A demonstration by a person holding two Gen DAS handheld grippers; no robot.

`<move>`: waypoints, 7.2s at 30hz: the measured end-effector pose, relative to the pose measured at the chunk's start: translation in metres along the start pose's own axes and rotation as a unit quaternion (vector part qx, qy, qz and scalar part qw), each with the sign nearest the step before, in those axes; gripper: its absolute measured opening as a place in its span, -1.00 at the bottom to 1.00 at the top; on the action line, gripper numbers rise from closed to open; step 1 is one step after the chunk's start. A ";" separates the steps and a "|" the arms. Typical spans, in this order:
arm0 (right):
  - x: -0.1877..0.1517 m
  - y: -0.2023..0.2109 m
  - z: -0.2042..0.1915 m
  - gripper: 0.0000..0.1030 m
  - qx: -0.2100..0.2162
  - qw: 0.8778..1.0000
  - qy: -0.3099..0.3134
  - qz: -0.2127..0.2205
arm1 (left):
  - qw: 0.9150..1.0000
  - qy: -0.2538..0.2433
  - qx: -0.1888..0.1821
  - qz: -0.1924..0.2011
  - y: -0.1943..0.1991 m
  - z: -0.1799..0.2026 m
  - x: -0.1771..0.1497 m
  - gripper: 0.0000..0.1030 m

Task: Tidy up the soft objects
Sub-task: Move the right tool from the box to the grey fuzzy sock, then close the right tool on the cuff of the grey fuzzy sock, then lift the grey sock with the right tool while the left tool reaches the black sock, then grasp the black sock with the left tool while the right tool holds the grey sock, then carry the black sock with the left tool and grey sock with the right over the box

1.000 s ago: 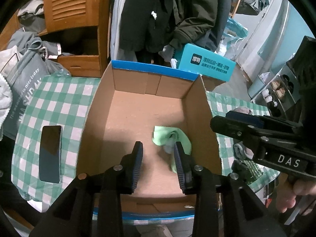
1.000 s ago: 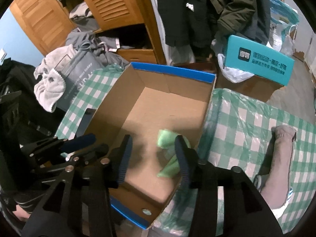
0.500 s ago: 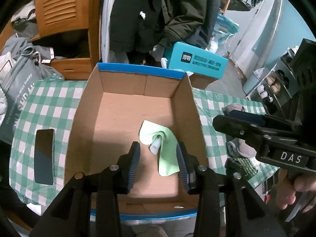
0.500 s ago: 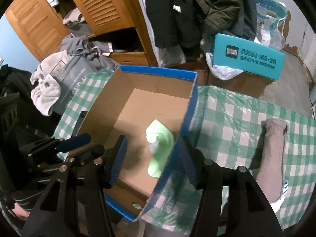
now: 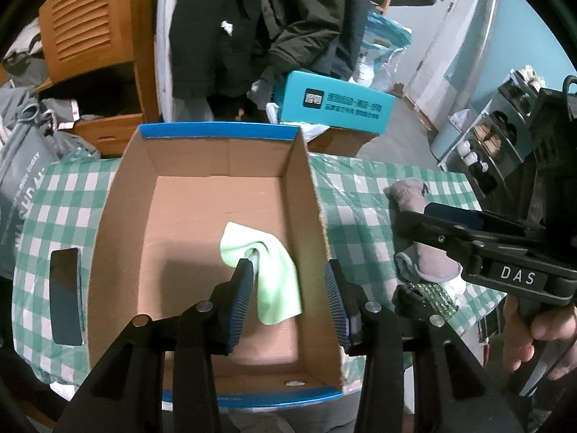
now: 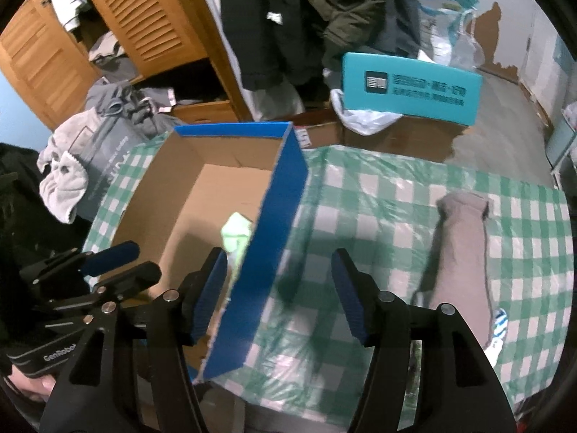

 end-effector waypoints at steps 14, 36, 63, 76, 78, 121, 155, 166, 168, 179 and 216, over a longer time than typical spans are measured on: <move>-0.017 0.013 0.061 0.20 -0.022 0.999 -0.041 0.002 | 0.999 -0.035 -0.005 -0.006 -0.010 0.045 0.008 -0.03; -0.029 0.006 0.149 0.22 -0.075 0.993 -0.085 -0.031 | 0.997 -0.047 -0.028 -0.057 -0.065 0.098 0.020 0.00; -0.029 -0.080 0.212 0.22 -0.115 0.979 -0.121 -0.119 | 0.989 -0.044 -0.045 -0.131 -0.150 0.120 0.031 0.10; -0.035 -0.095 0.218 0.18 -0.101 0.980 -0.113 -0.129 | 0.986 -0.051 -0.038 -0.156 -0.171 0.124 0.023 0.10; -0.036 -0.096 0.218 -0.37 -0.094 0.981 -0.111 -0.127 | 0.985 -0.052 -0.039 -0.157 -0.171 0.125 0.022 0.10; -0.107 0.023 0.215 -0.78 -0.064 0.988 -0.135 -0.031 | 0.975 -0.071 -0.080 -0.196 -0.154 0.177 -0.059 0.38; -0.120 0.035 0.230 -0.78 -0.038 0.986 -0.160 0.000 | 0.973 -0.146 -0.032 -0.177 -0.173 0.198 -0.064 -0.28; -0.103 0.051 0.212 -0.78 -0.031 0.989 -0.144 0.023 | 0.981 -0.135 -0.040 -0.135 -0.135 0.186 -0.045 -0.28; -0.100 0.053 0.208 -0.78 -0.031 0.989 -0.141 0.026 | 0.982 -0.134 -0.040 -0.130 -0.128 0.183 -0.042 -0.28; -0.083 0.065 0.179 -0.78 -0.017 0.992 -0.117 0.043 | 0.986 -0.125 -0.045 -0.098 -0.091 0.172 -0.031 -0.28; -0.018 0.040 0.039 -0.78 0.029 0.999 -0.019 0.040 | 0.997 -0.063 -0.015 -0.033 -0.012 0.061 -0.016 -0.28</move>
Point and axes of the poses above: each gripper's, at about its wrist camera, not at the fingertips, and y roughly against the way its jaws point, z to its right, x to its top, the point moved 7 cm from there along -y, roughly the way its jaws point, and after that the axes turned 5 degrees about -z, right-handed, at the moved point
